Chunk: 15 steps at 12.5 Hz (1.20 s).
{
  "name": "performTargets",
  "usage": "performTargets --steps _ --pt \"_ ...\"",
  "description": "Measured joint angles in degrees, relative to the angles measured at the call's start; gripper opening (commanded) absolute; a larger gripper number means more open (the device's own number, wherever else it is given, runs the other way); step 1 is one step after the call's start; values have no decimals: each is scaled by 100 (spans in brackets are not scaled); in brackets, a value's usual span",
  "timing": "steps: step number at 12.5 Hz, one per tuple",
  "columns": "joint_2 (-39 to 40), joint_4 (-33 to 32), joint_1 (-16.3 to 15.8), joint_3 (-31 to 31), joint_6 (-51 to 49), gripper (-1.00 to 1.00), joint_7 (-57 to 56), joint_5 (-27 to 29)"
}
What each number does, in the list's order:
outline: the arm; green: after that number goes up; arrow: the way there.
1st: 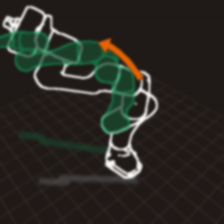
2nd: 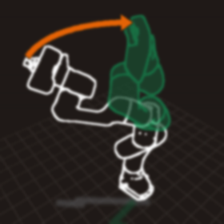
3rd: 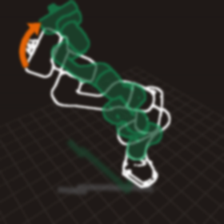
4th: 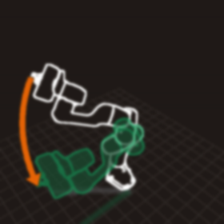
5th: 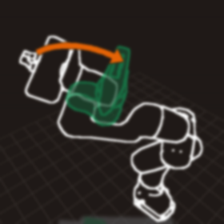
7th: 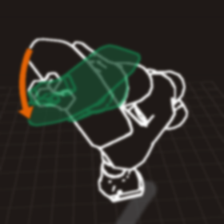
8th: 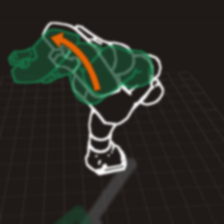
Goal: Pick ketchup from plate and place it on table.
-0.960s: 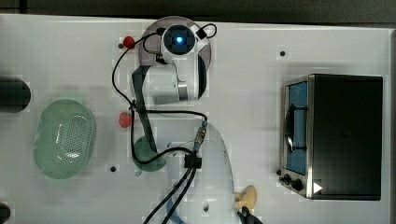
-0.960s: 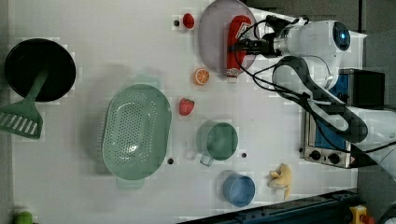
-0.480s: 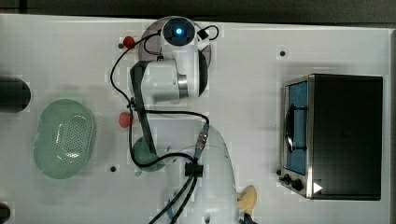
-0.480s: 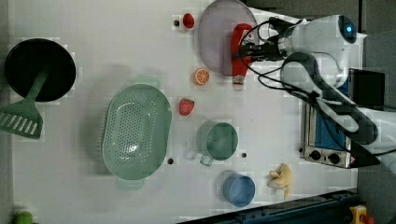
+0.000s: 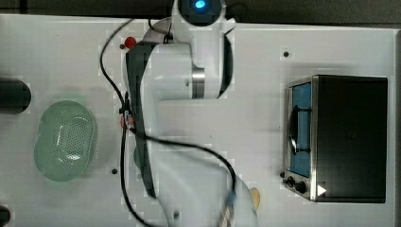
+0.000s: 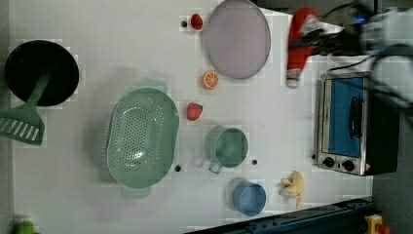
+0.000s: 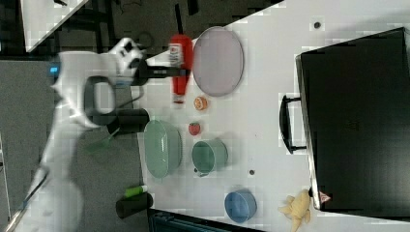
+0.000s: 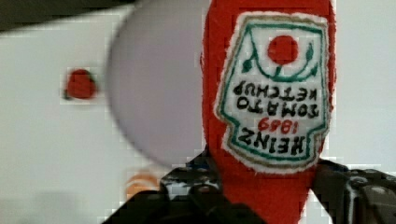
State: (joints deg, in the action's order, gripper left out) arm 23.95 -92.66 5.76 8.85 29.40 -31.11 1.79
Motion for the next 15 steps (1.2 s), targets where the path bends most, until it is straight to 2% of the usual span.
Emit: performTargets --steps 3,7,11,15 --pt "-806 162 211 -113 -768 16 3 103" --pt "-1462 -123 385 -415 -1189 16 17 123" --pt "-1937 -1432 442 -632 -967 16 278 172" --pt "-2166 -2798 443 -536 -281 16 635 182"
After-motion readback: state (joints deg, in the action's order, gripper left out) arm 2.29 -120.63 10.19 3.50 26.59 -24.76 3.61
